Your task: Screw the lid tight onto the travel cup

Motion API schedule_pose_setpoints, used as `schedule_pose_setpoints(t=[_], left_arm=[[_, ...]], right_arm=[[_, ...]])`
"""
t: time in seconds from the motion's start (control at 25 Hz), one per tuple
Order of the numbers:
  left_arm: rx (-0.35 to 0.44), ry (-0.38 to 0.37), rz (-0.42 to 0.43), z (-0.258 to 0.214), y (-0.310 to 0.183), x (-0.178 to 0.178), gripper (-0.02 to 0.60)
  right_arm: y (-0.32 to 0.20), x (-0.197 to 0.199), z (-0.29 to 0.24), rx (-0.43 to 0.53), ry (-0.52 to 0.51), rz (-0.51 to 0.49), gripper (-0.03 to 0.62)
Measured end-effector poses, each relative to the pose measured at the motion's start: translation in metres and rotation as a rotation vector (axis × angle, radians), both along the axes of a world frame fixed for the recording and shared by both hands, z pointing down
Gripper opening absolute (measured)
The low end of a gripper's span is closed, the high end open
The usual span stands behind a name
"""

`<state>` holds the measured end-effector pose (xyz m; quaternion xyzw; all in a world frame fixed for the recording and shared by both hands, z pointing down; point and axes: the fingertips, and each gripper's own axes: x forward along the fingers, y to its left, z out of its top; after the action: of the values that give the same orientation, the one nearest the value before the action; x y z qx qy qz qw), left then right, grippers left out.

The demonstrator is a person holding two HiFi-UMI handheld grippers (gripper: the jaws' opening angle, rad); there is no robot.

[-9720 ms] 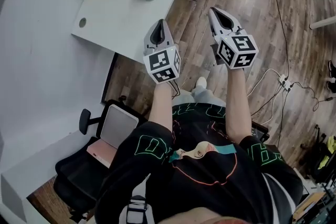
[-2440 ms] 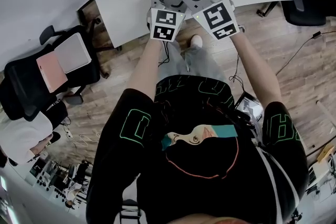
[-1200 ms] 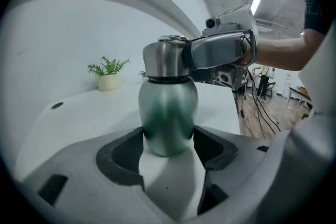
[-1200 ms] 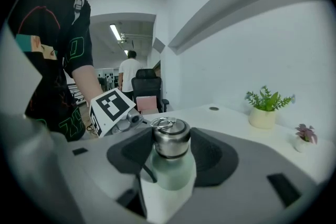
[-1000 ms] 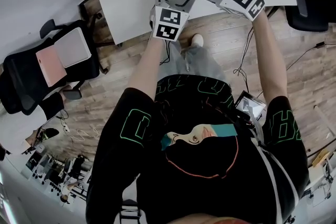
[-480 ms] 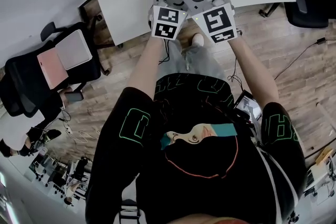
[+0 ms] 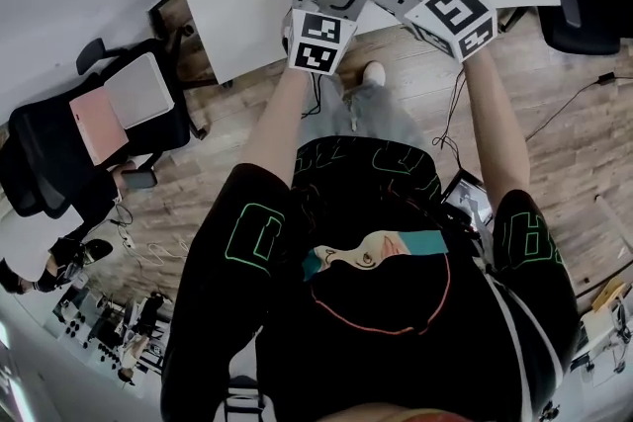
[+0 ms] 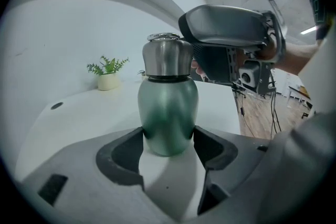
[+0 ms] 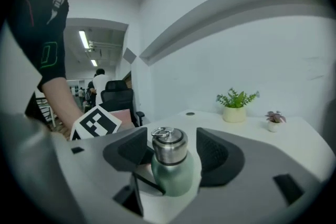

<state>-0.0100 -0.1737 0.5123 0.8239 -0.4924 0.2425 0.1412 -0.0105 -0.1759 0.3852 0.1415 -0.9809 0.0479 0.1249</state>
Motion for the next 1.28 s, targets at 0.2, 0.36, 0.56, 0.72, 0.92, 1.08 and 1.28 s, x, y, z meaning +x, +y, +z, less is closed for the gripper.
schedule_pose_setpoints(t=[0.2,0.36,0.56,0.72,0.92,1.08,1.28], left_arm=[[0.001,0.013,-0.002,0.002,0.002,0.001,0.310],[-0.007,0.015,-0.001,0.001,0.003,0.001,0.310],[-0.008,0.010,-0.001,-0.001,0.005,0.005,0.310],[-0.008,0.006,-0.001,-0.001,0.006,0.005,0.310],[-0.007,0.004,-0.002,0.001,0.003,0.004,0.310],[-0.004,0.000,-0.004,0.003,0.000,0.003,0.310],[0.001,-0.006,-0.006,0.004,0.000,0.002,0.310]], right_arm=[[0.002,0.003,-0.001,0.048,0.091,-0.242,0.280],[0.002,-0.001,0.000,0.050,0.122,-0.341,0.262],[0.005,-0.002,0.007,0.020,0.133,-0.416,0.248],[0.008,-0.002,0.008,0.022,0.105,-0.384,0.229],[0.003,-0.003,0.008,0.013,0.052,-0.231,0.227],[-0.002,0.000,0.013,-0.008,-0.012,-0.061,0.227],[-0.001,0.000,0.013,0.010,-0.063,0.200,0.227]])
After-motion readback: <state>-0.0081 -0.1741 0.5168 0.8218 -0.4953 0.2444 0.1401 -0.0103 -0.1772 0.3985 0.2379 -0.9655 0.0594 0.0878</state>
